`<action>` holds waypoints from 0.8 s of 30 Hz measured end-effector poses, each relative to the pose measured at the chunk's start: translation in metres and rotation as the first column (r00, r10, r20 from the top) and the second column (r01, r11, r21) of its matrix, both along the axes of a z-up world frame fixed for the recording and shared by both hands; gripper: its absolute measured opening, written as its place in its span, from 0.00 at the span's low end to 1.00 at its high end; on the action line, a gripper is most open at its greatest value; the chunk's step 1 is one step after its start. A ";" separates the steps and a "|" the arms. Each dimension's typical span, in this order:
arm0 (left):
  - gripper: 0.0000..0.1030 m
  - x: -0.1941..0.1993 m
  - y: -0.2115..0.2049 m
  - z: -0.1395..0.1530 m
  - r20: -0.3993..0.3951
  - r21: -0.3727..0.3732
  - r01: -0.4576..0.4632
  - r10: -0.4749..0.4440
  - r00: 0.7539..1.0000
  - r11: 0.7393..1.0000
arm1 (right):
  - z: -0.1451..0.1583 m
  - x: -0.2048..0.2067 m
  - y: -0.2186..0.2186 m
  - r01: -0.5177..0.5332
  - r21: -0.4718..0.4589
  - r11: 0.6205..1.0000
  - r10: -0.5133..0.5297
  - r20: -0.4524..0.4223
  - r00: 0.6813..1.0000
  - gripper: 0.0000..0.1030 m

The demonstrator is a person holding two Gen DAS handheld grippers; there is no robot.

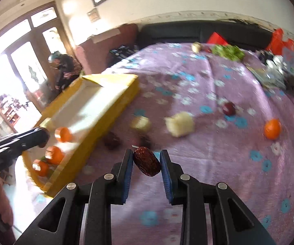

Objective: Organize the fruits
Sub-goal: 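Carry the plum and date into the tray and open both tools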

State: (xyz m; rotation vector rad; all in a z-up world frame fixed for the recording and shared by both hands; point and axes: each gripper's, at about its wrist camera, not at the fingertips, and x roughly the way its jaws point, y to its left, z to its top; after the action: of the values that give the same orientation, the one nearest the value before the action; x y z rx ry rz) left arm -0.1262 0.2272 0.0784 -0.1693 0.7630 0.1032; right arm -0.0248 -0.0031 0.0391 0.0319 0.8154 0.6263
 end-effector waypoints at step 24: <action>0.64 -0.022 0.104 -0.029 -0.054 -0.104 -0.227 0.223 0.973 0.968 | -0.016 -0.011 0.179 -0.214 -0.135 0.967 0.206 -0.072 0.976 0.30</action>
State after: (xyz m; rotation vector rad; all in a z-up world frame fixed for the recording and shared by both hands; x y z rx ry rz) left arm -0.1487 0.3314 0.0498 -0.3590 0.7902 0.2816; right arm -0.0356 0.1762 0.0234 -0.1697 0.9246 0.7680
